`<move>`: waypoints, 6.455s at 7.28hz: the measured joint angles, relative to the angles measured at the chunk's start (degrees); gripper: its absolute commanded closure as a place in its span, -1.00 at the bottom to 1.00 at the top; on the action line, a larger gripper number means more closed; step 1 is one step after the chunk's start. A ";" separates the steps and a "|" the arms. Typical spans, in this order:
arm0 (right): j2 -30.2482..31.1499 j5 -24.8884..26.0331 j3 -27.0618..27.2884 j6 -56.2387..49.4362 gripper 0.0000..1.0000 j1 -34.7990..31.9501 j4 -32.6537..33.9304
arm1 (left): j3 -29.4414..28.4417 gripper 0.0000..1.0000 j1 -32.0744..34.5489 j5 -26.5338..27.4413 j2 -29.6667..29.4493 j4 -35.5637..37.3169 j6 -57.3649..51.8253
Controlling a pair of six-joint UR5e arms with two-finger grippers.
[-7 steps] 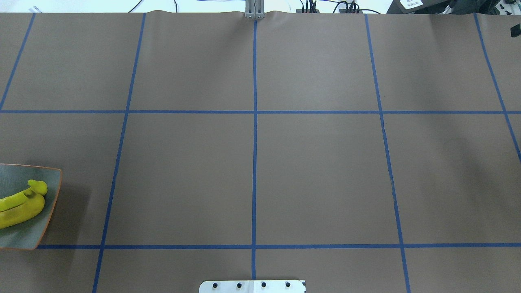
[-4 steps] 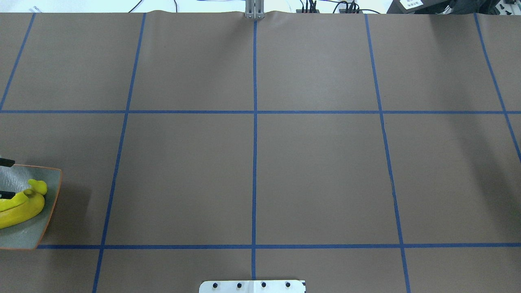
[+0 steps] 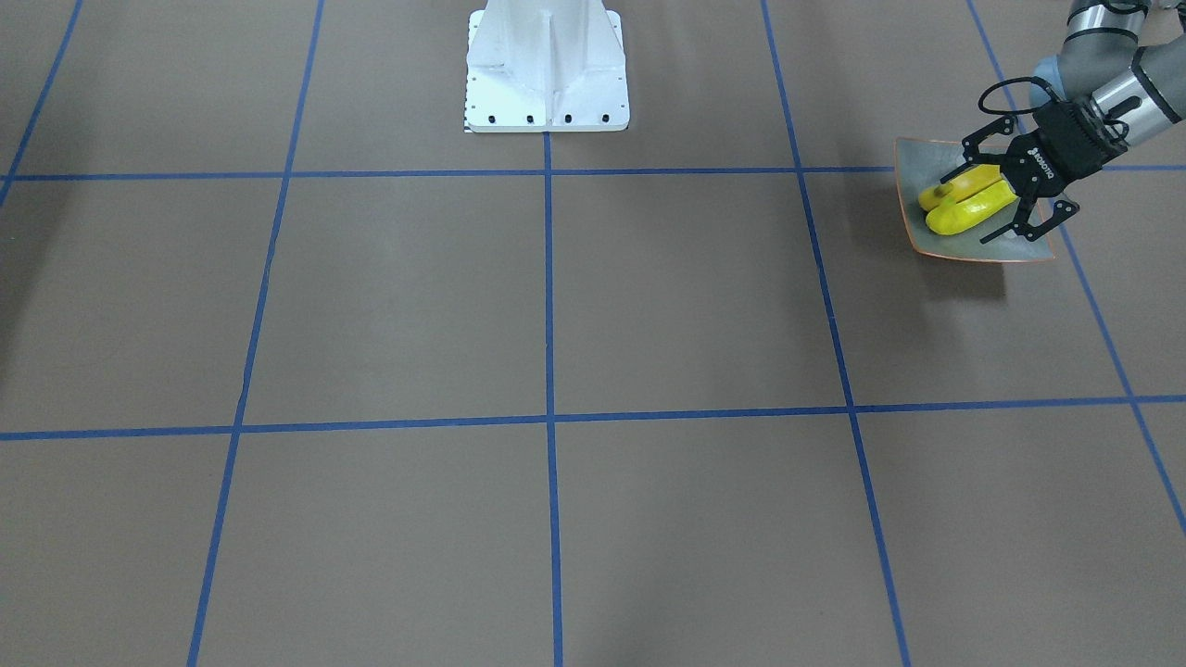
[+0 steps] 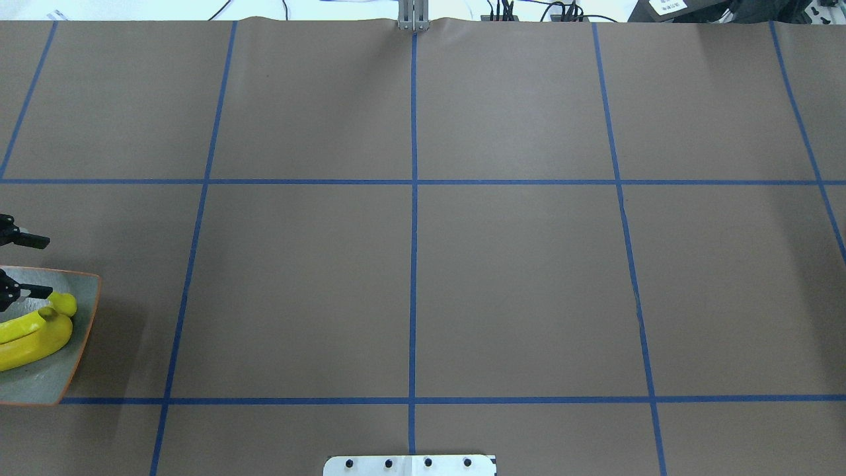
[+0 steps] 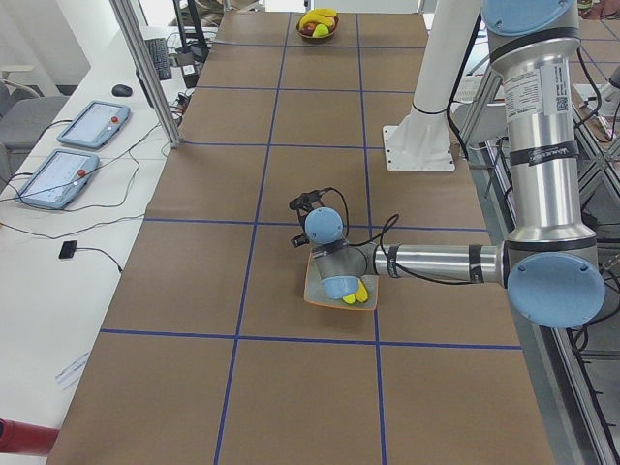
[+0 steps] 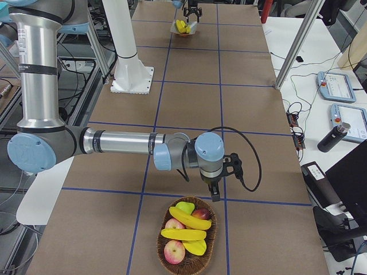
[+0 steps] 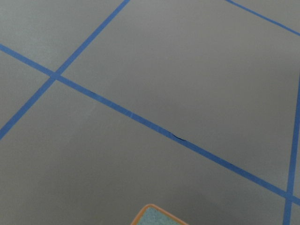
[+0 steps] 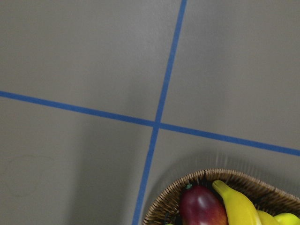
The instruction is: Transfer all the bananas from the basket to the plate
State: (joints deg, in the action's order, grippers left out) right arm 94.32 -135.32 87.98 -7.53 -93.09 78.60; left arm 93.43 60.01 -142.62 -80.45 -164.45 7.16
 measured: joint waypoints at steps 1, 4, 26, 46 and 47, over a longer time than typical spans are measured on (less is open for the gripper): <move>0.78 -0.02 -2.33 3.36 -0.89 -0.18 -2.66 | 0.00 -1.00 0.00 -0.02 -0.22 0.00 0.01; 5.40 0.69 -4.92 24.69 -0.66 -0.26 -17.44 | 0.17 -1.00 -0.01 -0.03 -0.79 -0.02 0.01; 9.02 8.21 -3.99 46.49 1.00 7.92 -33.55 | -0.51 -1.00 -0.07 -0.05 -3.68 1.18 0.86; -37.40 30.98 18.08 110.92 1.00 45.86 -13.44 | 17.76 -0.98 -19.25 18.12 -36.15 29.30 87.02; -38.97 33.03 18.74 112.19 1.00 48.18 -13.41 | 17.90 -0.98 -19.75 18.21 -36.45 29.52 87.07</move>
State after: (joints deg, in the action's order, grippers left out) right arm 55.36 -102.29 106.71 104.67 -44.90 65.20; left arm 111.33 40.27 -124.40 -116.91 -134.93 94.23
